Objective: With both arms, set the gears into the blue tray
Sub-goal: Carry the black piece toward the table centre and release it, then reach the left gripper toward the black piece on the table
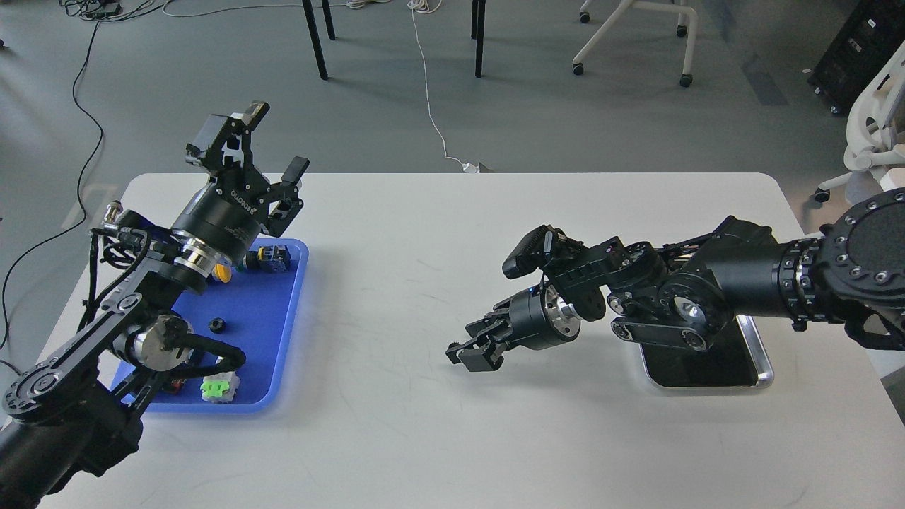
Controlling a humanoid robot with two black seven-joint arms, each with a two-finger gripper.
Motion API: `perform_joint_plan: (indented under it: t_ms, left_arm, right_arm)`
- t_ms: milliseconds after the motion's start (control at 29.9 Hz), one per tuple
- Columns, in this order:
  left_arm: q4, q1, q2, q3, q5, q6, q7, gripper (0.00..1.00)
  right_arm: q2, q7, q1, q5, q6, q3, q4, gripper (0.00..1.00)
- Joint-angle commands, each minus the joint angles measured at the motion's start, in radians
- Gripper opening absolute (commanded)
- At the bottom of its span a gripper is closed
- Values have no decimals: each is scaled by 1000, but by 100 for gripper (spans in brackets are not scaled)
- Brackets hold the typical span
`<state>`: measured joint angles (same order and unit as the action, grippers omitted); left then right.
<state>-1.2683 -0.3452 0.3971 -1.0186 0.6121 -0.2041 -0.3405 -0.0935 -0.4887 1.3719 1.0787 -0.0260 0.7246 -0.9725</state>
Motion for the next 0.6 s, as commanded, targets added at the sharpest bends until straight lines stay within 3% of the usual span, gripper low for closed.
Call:
perform_joint_plan:
  t_ms: [0, 234, 401, 568]
  left_arm:
    - [0, 0, 0, 2, 0, 0, -3, 98]
    - [0, 0, 15, 6, 2, -1, -11, 98]
    - [1, -1, 35, 20, 17, -7, -12, 98]
    - [-5, -8, 42, 46, 183, -72, -32, 98]
  right_arm:
    - [-57, 0, 6, -52, -2, -54, -5, 96]
    - [-256, 0, -83, -284, -5, -327, -47, 97]
    - [-365, 0, -327, -413, -3, -689, -64, 97]
    - [-367, 0, -601, -482, -14, -1061, -61, 97]
